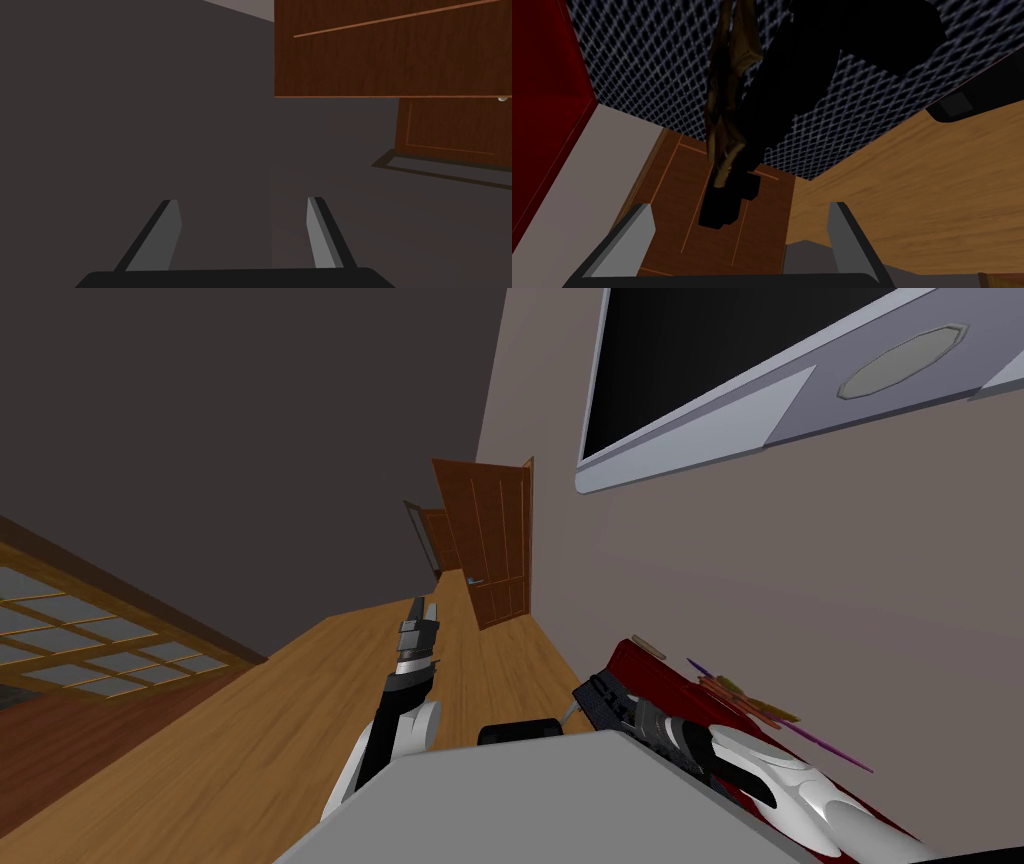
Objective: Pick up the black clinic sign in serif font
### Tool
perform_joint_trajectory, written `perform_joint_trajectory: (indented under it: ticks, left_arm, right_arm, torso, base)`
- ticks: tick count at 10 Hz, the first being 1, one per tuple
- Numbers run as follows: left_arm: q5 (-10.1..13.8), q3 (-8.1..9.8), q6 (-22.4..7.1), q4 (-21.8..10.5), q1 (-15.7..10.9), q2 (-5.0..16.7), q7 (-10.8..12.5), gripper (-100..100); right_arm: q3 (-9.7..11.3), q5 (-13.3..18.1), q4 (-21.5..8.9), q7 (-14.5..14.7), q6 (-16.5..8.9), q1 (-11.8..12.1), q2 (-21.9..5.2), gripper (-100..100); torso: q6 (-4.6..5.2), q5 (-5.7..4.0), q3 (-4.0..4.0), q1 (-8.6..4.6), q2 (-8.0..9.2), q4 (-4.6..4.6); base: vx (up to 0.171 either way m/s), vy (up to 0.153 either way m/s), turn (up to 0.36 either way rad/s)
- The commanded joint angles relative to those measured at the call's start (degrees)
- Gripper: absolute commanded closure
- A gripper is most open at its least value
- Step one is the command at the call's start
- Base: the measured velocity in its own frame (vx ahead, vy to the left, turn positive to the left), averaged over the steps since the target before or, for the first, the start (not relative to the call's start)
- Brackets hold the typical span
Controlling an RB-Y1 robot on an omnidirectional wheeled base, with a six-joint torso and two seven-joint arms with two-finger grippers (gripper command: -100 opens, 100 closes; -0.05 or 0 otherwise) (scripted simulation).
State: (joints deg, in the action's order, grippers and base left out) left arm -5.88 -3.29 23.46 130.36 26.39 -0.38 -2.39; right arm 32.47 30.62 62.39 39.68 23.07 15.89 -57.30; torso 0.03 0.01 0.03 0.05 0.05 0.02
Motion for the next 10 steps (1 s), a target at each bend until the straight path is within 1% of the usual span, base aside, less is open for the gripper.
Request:
perform_joint_trajectory:
  ticks: [1, 2, 4, 5, 6, 10]
  left_arm:
    - [0.0, 0.0, 0.0, 0.0, 0.0, 0.0, 0.0, 0]
    - [0.0, 0.0, 0.0, 0.0, 0.0, 0.0, 0.0, 0]
    - [0.0, 0.0, 0.0, 0.0, 0.0, 0.0, 0.0, 0]
    - [0.0, 0.0, 0.0, 0.0, 0.0, 0.0, 0.0, 0]
    - [0.0, 0.0, 0.0, 0.0, 0.0, 0.0, 0.0, 0]
    - [0.0, 0.0, 0.0, 0.0, 0.0, 0.0, 0.0, 0]
  right_arm:
    - [0.0, 0.0, 0.0, 0.0, 0.0, 0.0, 0.0, 0]
    - [0.1, 0.3, -0.9, 0.4, -0.7, -0.4, 1.7, -100]
    - [0.2, 0.8, -2.1, 1.0, -1.6, -0.9, 3.9, -100]
    - [0.2, 0.7, -1.9, 0.7, -1.3, -1.0, 3.3, -100]
    - [0.2, 0.7, -2.0, 0.8, -1.4, -1.0, 3.3, 100]
    - [0.3, 0.6, -1.9, 0.7, -1.3, -1.0, 3.4, 100]
  torso:
    - [0.0, 0.0, 0.0, 0.0, 0.0, 0.0]
    - [0.0, 0.0, -0.01, -0.01, -0.02, 0.0]
    - [-0.02, -0.04, -0.06, -0.17, -0.1, -0.02]
    - [-0.01, -0.05, -0.07, -0.19, -0.12, -0.03]
    - [0.0, -0.03, -0.06, -0.12, -0.09, -0.02]
    - [-0.03, -0.02, -0.06, -0.16, -0.1, -0.01]
  base:
    - [0.0, 0.0, 0.0]
    - [0.01, -0.022, 0.047]
    - [0.019, -0.047, 0.081]
    - [0.01, -0.021, 0.014]
    - [0.0, 0.0, 0.0]
    - [0.0, 0.0, 0.0]
